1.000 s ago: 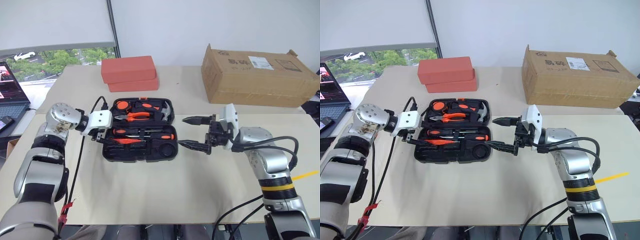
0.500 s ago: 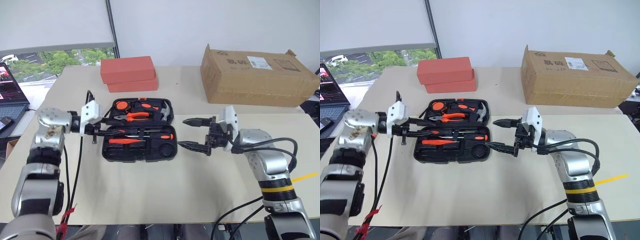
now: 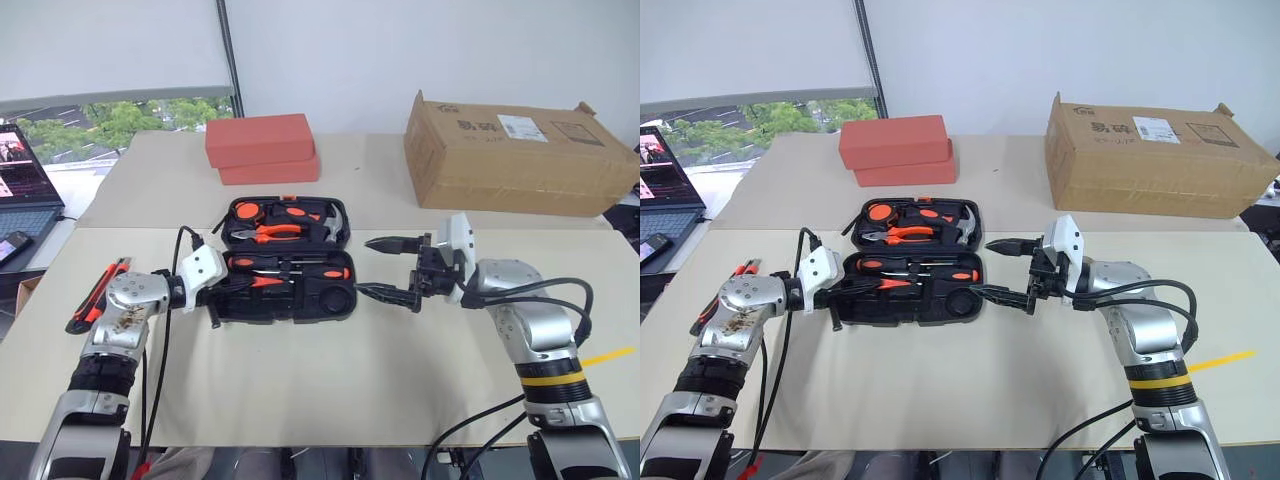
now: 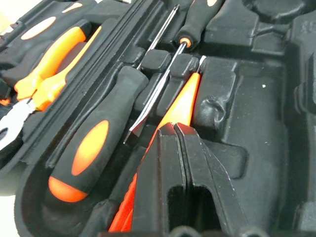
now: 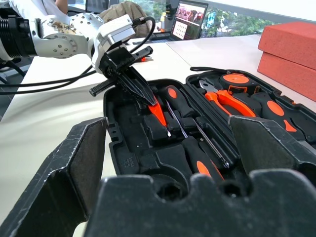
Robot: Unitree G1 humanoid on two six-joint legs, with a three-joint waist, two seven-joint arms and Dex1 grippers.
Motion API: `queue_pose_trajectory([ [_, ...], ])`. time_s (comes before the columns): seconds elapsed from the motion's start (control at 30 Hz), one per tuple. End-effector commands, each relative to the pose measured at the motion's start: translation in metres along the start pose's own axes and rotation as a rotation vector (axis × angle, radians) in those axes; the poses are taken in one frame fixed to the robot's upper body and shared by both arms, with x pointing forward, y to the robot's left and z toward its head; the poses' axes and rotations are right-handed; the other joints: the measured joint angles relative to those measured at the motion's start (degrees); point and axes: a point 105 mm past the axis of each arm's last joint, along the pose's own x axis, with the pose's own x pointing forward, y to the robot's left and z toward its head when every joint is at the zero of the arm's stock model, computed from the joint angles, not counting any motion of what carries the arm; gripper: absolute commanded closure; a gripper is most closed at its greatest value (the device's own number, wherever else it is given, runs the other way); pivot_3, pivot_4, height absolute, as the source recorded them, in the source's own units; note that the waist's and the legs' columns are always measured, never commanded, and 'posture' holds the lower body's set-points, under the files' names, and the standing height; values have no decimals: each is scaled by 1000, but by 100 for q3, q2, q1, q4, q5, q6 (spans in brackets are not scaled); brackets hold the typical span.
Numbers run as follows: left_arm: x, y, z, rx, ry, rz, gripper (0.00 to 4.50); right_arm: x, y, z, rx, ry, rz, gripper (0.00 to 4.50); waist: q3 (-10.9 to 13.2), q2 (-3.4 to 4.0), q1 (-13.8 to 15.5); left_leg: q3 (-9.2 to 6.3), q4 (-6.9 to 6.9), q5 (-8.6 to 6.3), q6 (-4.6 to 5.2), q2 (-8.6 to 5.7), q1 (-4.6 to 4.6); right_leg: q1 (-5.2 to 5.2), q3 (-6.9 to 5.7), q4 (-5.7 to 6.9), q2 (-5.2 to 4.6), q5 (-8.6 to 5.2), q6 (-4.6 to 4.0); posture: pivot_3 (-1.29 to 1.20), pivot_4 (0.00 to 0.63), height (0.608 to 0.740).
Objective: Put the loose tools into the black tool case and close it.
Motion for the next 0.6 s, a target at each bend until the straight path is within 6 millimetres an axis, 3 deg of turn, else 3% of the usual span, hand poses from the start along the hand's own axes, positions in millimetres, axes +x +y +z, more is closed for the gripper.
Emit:
queue_pose_trajectory([
  [0.03,0,10,-5,2,29,55,4446,1,-2,12,-57,-22,8,0,0,0,-1,0,0,-1,2,0,3,2,0,0,-2,0,0,0,150,711],
  [0.37,1,3,-18,-24,81,-9,4446,2,-1,11,-63,-22,9,0,-1,0,-4,1,0,-1,1,-3,6,5,1,4,-7,1,-1,0,150,711],
  [0.5,-10,23,-2,-38,-3,112,4446,3,0,14,-64,-32,14,0,-1,0,-12,1,0,-1,2,-2,8,7,1,3,-8,0,0,0,150,711],
  [0.6,-30,48,16,-108,-96,272,4446,7,0,19,-62,-66,26,0,-1,0,-23,0,-1,-1,1,2,1,0,1,3,-6,0,0,0,150,711],
])
